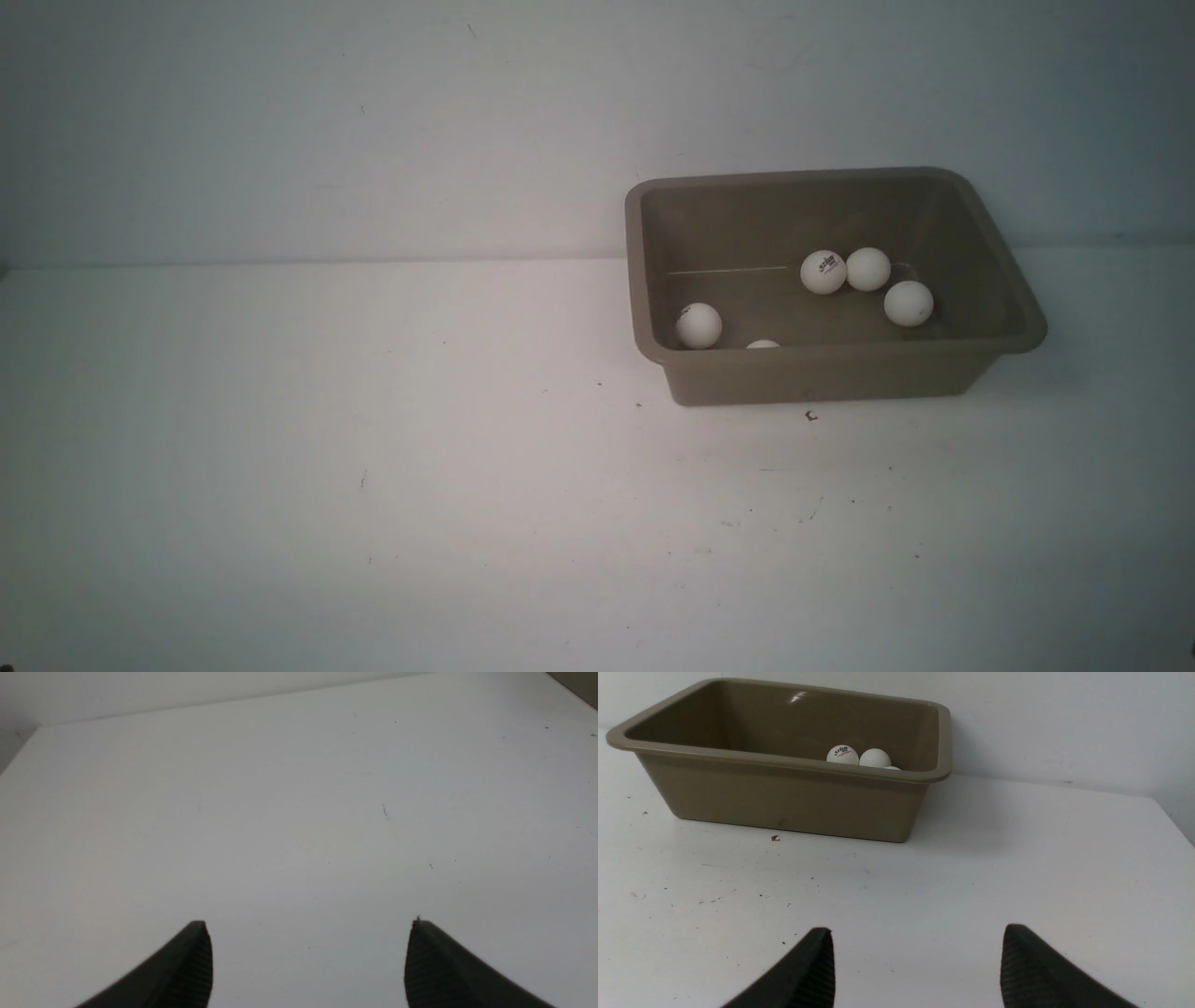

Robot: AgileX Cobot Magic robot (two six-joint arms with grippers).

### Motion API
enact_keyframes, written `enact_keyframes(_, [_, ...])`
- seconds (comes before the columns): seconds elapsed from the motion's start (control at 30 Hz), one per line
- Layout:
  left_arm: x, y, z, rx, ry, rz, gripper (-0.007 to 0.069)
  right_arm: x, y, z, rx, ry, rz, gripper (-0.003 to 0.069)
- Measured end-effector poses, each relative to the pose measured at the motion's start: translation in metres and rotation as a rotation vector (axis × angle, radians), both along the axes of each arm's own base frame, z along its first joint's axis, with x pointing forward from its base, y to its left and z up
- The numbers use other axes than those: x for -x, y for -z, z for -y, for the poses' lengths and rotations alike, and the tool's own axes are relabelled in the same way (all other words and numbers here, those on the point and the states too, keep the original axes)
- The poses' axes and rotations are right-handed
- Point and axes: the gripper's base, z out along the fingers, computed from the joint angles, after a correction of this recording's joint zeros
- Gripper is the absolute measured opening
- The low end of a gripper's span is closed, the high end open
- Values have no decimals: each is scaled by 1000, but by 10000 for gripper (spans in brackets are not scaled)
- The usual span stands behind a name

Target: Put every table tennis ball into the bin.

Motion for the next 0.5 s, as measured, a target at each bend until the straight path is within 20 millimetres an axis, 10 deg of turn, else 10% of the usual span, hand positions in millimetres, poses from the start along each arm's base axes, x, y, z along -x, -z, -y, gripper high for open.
enact_keyframes(0.5, [0, 0, -2, 65, -46, -4, 499, 0, 0, 0, 0, 0, 0, 440])
